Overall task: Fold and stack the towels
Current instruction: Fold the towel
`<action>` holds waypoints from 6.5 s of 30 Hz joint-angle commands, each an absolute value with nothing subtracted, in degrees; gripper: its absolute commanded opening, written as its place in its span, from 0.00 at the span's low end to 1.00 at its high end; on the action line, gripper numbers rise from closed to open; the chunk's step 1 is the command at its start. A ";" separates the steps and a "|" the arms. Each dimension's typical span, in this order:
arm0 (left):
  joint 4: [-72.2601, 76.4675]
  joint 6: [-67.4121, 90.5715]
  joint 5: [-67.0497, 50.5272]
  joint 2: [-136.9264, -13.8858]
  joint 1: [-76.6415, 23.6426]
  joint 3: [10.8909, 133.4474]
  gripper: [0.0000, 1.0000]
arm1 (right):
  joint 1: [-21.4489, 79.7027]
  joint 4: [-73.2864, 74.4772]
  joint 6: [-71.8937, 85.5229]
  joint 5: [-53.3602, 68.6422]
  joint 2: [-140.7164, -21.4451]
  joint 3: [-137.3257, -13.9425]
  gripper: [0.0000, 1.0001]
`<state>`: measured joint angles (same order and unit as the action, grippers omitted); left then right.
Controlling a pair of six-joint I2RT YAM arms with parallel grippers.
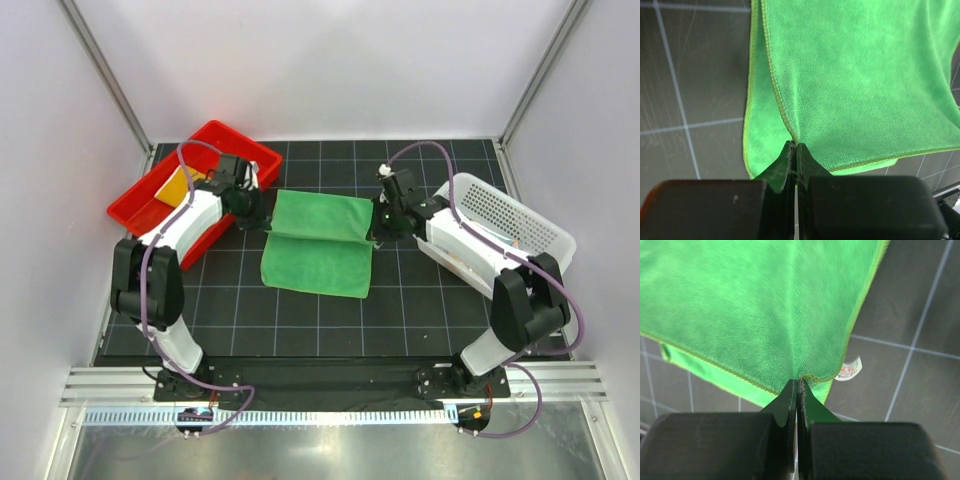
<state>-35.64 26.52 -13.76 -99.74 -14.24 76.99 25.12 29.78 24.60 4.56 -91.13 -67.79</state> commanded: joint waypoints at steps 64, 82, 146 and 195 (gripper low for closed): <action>-38.41 28.65 -8.53 -95.54 -18.46 60.73 0.00 | 34.80 18.73 46.75 -1.76 -85.08 -45.53 0.42; -38.94 28.48 -7.38 -95.71 -18.72 61.08 0.00 | 35.07 17.49 52.21 -1.05 -82.88 -44.91 0.47; -40.60 34.37 -2.90 -83.50 -21.18 52.12 0.00 | 36.56 20.48 45.62 3.69 -71.99 -39.12 0.01; -40.60 38.59 -3.60 -81.48 -27.77 48.86 0.00 | 39.55 16.95 51.33 7.47 -62.06 -27.59 0.01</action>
